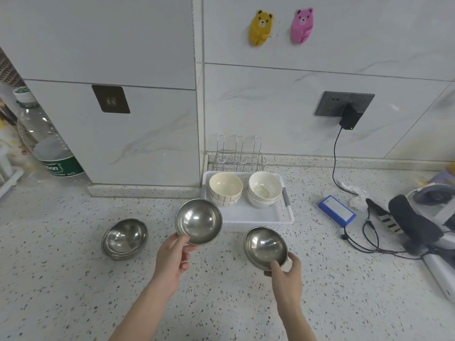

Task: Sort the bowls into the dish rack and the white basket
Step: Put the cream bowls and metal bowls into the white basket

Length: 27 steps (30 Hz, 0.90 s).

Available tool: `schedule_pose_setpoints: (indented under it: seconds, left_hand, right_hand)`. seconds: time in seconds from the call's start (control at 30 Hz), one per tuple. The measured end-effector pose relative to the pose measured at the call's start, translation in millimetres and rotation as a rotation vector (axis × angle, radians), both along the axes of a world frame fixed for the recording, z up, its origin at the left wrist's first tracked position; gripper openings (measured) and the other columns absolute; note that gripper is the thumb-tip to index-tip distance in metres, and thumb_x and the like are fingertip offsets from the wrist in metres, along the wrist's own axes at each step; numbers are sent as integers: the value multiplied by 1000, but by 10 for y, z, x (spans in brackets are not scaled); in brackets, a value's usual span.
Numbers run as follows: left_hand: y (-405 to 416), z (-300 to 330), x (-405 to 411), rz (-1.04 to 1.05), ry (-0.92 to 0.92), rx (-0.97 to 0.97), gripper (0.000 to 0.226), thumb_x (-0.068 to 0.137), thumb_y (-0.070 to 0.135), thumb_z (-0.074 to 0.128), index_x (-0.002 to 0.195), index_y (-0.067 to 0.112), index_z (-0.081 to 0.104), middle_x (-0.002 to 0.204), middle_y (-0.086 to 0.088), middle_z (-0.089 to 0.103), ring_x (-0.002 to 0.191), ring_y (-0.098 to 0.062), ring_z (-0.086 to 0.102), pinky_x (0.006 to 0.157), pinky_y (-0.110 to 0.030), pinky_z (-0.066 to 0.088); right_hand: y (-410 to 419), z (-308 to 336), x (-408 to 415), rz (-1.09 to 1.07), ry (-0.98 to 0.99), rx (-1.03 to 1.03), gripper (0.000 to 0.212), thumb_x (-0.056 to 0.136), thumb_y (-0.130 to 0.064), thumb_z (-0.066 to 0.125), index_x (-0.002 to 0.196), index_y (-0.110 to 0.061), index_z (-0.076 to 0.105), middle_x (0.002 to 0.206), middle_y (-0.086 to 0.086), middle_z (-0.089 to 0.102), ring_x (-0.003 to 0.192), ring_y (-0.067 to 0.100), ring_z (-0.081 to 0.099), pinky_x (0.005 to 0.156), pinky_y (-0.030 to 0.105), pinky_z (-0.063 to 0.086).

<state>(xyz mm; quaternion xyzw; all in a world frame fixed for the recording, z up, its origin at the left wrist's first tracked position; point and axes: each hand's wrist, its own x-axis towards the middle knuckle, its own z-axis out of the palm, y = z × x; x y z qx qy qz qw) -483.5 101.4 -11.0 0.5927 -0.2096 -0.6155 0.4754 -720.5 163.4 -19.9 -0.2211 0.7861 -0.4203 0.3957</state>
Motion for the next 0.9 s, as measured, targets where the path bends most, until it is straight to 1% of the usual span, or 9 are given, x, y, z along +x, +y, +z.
schedule_pose_setpoints:
  seconds: [0.1,0.2,0.33,0.53,0.63,0.7,0.77,0.83,0.9]
  left_hand:
    - [-85,92,-100,-16,-1,-41,31,87,20,69,118,18,63,88,-18,75,47,-8,45,38,-18,36]
    - [-173,172,-196,-43,0,-68,28,88,22,68,115,24,64,90,-17,76,48,-8,45,39,-19,36]
    - [-270,253,-285,-76,-3,-80,19,89,25,68,107,27,65,87,-17,76,45,-6,46,38,-19,37]
    - [-370,257,-386,-21,-62,-119,10,89,27,69,98,25,66,79,-13,76,39,-6,42,33,-17,32]
    - [-406,230,-442,-27,-82,-99,10,89,25,69,98,20,66,77,-14,76,40,-7,42,33,-17,32]
    - [-423,215,-477,-38,-93,-84,11,89,24,69,95,15,67,76,-15,76,40,-8,44,32,-17,33]
    - [-442,204,-499,-45,-107,-60,12,90,23,67,93,12,66,76,-15,76,39,-9,45,32,-18,33]
    - [-462,194,-513,-55,-109,-40,11,91,21,65,94,11,65,75,-15,76,38,-9,45,32,-18,33]
    - [-481,191,-521,-64,-105,-28,11,91,21,65,95,10,64,75,-16,76,38,-10,45,33,-18,33]
  right_hand:
    - [-11,128,-102,-25,16,-50,49,89,-26,57,134,-33,40,65,-4,74,81,12,67,63,33,42]
    - [-105,284,-217,-20,46,-104,48,88,-27,57,135,-30,46,63,-7,73,84,13,68,66,34,43]
    - [-365,526,-403,71,161,-106,50,88,-31,56,137,-24,49,61,-5,73,79,10,68,59,28,42]
    - [-735,793,-597,227,393,-2,59,87,-35,53,142,-23,38,64,-5,71,73,8,64,60,30,45]
    - [-836,850,-702,251,443,13,55,86,-34,51,139,-23,42,62,-5,71,76,10,65,65,32,49]
    - [-904,887,-772,269,462,23,53,86,-33,50,137,-21,47,59,-6,71,74,8,64,61,29,46]
    - [-978,949,-826,301,464,47,46,85,-31,49,129,-20,54,57,-5,71,70,9,64,57,26,42]
    - [-1066,1008,-883,348,464,87,31,84,-29,48,107,-15,62,54,-3,71,59,11,59,56,26,42]
    - [-1167,1074,-922,394,456,126,30,82,-26,47,87,-2,65,51,1,69,47,12,47,51,25,39]
